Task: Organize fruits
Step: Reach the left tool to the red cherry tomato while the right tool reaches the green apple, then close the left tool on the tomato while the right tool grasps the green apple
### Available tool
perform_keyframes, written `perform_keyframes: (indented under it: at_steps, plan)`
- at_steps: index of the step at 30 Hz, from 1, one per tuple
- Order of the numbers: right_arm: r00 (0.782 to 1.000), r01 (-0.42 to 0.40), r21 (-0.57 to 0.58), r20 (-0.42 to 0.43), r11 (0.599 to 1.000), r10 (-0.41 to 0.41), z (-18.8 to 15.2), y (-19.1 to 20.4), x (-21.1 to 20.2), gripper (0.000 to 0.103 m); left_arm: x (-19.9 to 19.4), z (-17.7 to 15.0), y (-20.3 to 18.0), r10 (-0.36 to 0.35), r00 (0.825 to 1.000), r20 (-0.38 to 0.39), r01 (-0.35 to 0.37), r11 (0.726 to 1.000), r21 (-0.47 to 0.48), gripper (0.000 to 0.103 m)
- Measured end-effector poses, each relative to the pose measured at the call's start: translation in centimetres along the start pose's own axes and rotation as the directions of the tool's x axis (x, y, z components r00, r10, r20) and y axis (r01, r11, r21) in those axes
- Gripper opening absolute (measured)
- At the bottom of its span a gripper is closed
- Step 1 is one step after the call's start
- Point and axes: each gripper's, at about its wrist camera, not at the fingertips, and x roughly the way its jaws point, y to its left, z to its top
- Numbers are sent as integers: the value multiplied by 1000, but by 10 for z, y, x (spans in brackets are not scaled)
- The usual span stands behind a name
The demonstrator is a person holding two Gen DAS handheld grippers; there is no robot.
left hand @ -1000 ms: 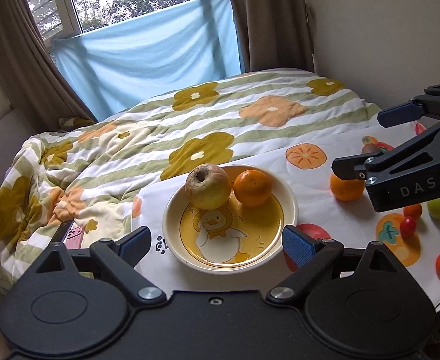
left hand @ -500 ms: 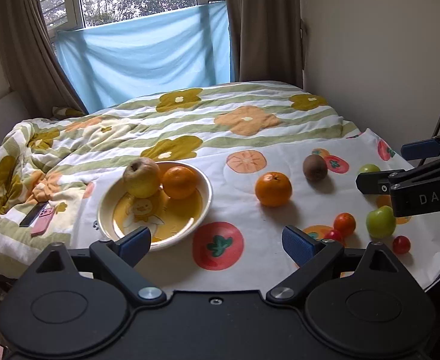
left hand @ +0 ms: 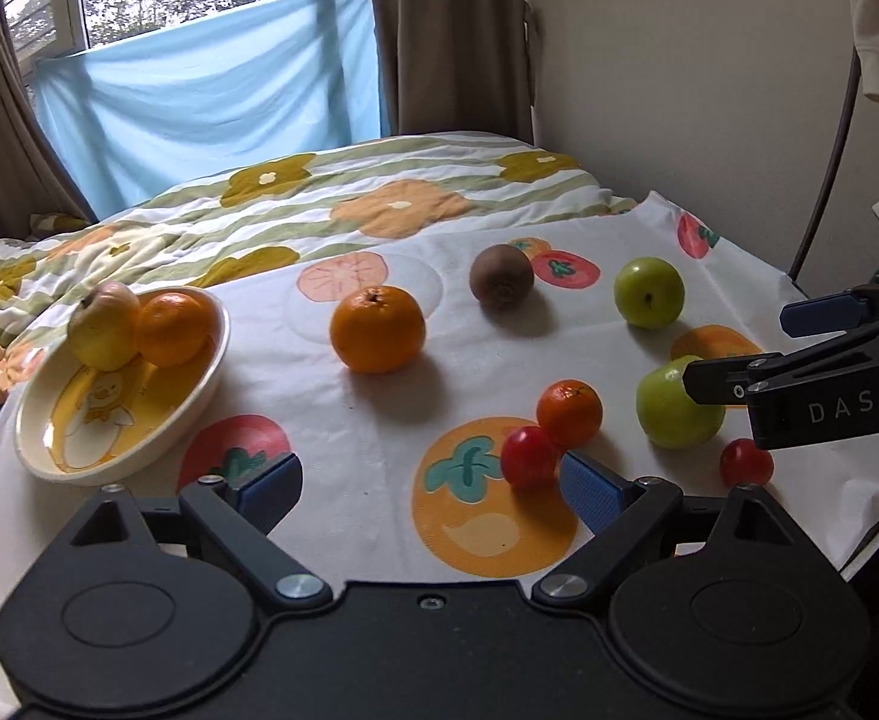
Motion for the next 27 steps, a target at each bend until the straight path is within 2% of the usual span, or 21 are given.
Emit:
perform_keyframes:
  at_steps: [8, 12, 17, 21, 27]
  plan:
    - [999, -24, 86, -32, 996, 27, -16, -14, 17, 100, 40, 2, -15, -97, 993, -68, 102, 992, 78, 81]
    - [998, -31, 119, -43, 992, 37, -20, -15, 25, 100, 54, 3, -24, -127, 987, -102, 139, 983, 121, 61]
    - [998, -39, 142, -45, 989, 46, -20, -15, 29, 100, 61, 5, -31, -139, 985, -103, 153, 977, 145, 53]
    - [998, -45, 141, -46, 989, 52, -20, -14, 32, 100, 65, 5, -32, -139, 983, -119, 156, 976, 153, 32]
    - [997, -55, 135, -51, 989, 63, -19, -9, 36, 100, 64, 3, -28, -143, 983, -112, 159, 975, 154, 32]
